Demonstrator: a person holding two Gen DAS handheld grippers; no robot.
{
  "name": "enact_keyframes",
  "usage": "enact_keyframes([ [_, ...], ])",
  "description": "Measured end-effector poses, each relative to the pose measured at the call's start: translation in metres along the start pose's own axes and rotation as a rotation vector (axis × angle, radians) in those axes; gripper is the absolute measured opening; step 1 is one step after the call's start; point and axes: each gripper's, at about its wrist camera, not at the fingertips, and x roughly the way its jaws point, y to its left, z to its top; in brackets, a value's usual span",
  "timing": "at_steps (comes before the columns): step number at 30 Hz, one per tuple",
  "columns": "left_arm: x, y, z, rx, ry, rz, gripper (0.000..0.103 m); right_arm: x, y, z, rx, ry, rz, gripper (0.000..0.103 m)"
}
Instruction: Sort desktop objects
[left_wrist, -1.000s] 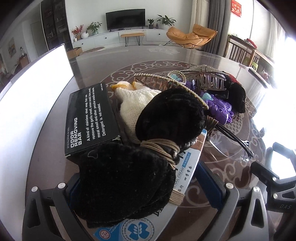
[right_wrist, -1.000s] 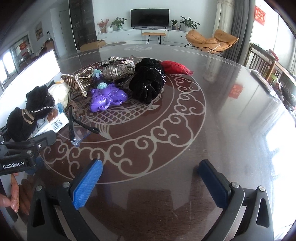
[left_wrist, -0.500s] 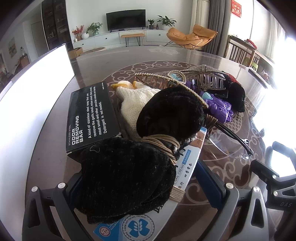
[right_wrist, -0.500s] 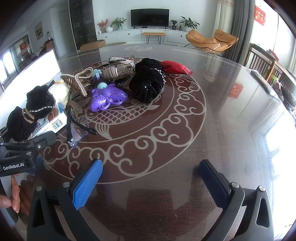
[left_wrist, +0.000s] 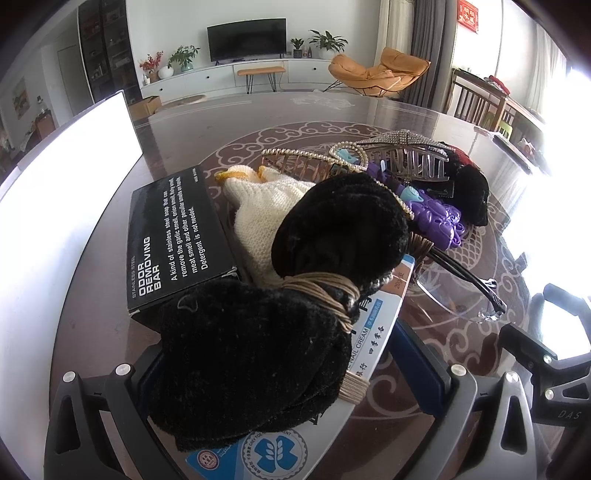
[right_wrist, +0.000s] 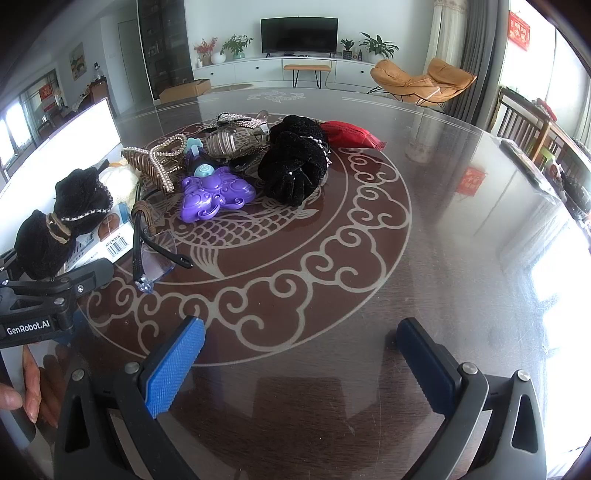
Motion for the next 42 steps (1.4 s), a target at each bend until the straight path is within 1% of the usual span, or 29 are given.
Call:
enact_keyframes([
  [7, 0.025, -0.012, 0.039, 0.083, 0.0, -0.058, 0.103, 0.0, 0.0, 0.0, 0.0, 0.0, 0.0, 0.103],
  [10, 0.029, -0.017, 0.05, 0.09, 0.001, -0.062, 0.103, 0.0, 0.0, 0.0, 0.0, 0.0, 0.0, 0.103],
  [11, 0.024, -0.019, 0.06, 0.093, 0.004, -0.058, 0.103, 0.0, 0.0, 0.0, 0.0, 0.0, 0.0, 0.103],
  [42, 0.027, -0.024, 0.05, 0.087, 0.0, -0.058, 0.103, 0.0, 0.0, -0.001, 0.001, -0.001, 0.0, 0.103],
])
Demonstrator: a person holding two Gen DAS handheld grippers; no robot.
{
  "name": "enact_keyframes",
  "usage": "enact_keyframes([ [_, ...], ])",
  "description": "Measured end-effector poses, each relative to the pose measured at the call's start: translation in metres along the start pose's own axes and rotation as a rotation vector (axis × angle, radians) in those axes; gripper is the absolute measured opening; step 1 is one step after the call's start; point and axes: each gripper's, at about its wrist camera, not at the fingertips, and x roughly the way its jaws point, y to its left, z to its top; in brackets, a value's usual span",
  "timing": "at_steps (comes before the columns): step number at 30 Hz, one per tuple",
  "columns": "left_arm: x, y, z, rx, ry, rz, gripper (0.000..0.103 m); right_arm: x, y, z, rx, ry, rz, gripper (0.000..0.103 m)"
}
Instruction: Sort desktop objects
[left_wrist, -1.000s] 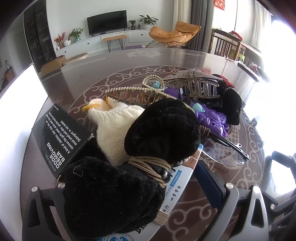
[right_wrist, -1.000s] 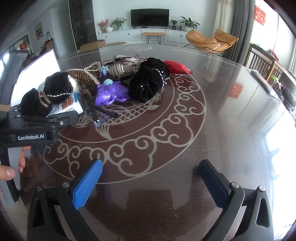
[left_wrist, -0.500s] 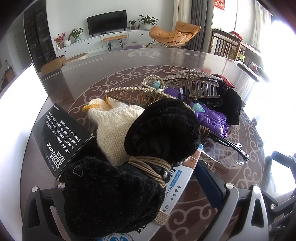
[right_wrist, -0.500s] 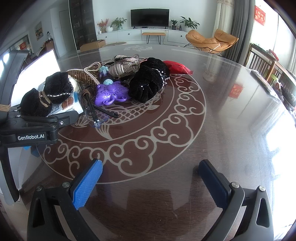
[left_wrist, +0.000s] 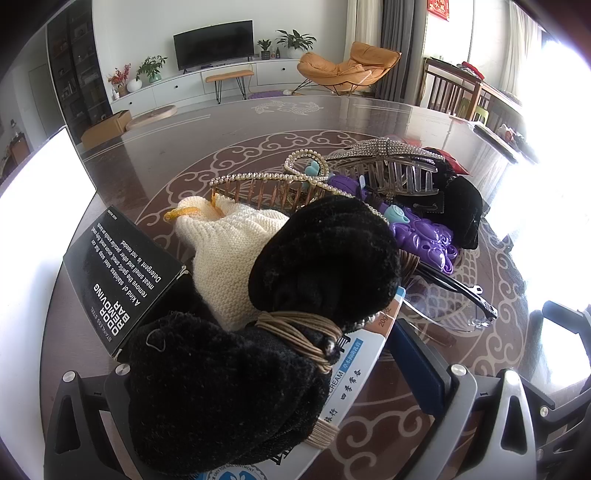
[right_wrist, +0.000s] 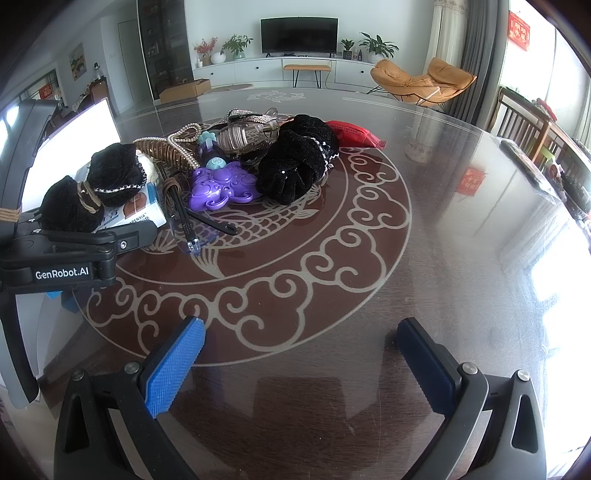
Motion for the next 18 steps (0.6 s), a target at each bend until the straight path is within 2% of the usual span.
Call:
enact_keyframes([
  [18, 0.0003, -0.0022, -0.0022, -0.002, -0.001, 0.001, 0.103, 0.0001, -0.0001, 0.0, 0.0, 0.0, 0.0, 0.103],
])
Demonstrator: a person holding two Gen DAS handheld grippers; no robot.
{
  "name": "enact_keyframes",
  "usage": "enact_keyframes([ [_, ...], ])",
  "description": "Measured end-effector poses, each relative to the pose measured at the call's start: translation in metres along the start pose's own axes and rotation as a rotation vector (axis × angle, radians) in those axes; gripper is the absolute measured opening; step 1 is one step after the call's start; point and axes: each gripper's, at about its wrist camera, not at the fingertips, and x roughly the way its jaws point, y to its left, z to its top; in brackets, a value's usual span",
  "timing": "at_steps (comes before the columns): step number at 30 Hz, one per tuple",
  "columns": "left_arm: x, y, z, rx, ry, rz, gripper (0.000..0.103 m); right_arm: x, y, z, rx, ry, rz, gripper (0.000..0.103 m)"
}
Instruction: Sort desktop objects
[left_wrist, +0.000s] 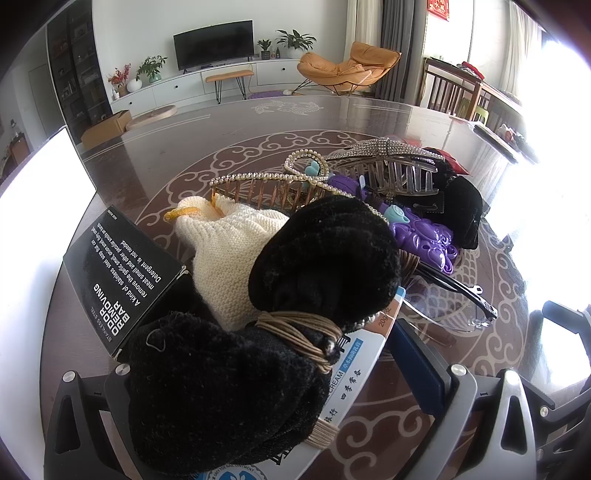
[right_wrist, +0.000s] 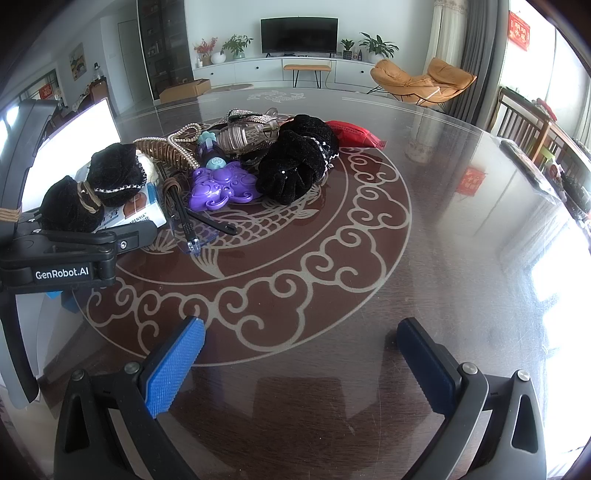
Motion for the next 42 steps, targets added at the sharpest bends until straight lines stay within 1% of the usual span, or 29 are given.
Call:
enact_keyframes([
  [42, 0.0008, -0.0037, -0.0011, -0.003, -0.001, 0.002, 0.103, 0.0001, -0.0001, -0.0003, 0.0, 0.0, 0.0, 0.103],
])
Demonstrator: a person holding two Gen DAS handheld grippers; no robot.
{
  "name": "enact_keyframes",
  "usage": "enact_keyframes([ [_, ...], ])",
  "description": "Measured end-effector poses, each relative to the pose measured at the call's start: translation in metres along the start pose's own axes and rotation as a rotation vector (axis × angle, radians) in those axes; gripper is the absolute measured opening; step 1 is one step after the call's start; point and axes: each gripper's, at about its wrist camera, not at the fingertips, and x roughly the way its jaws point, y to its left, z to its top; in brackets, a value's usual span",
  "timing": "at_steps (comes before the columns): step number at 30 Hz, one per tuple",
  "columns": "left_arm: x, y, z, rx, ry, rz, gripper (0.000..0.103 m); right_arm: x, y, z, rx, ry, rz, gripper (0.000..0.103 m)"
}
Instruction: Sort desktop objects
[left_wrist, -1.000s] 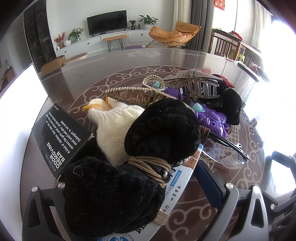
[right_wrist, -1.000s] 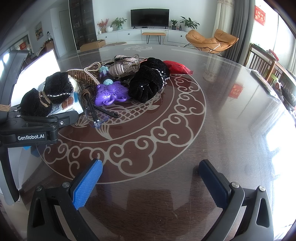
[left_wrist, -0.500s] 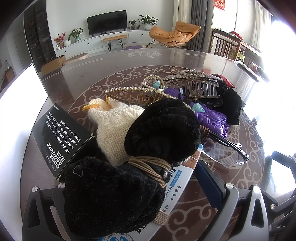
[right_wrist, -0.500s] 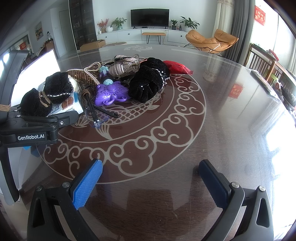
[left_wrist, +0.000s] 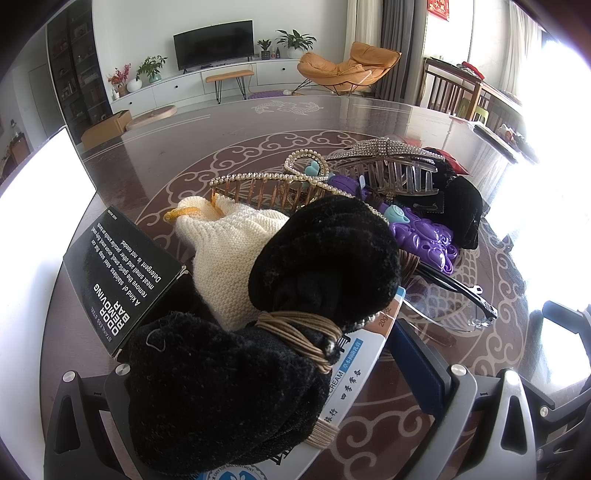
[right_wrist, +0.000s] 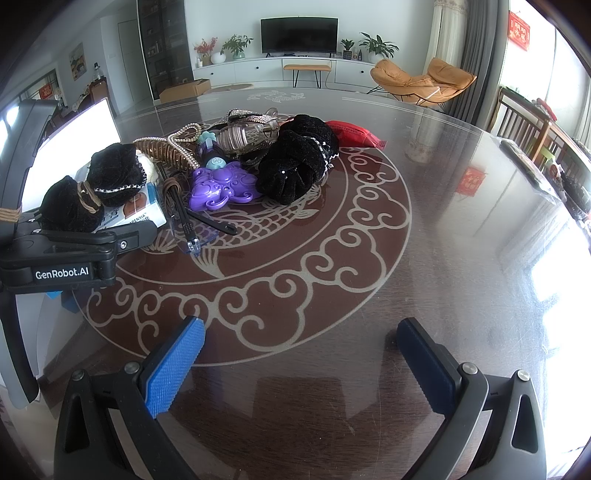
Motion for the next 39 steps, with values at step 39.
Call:
enact_keyframes([
  [39, -0.0009, -0.0022, -0.0033, -0.002, -0.001, 0.001, 0.103, 0.0003, -0.0002, -0.0002, 0.001, -0.001, 0.0, 0.103],
])
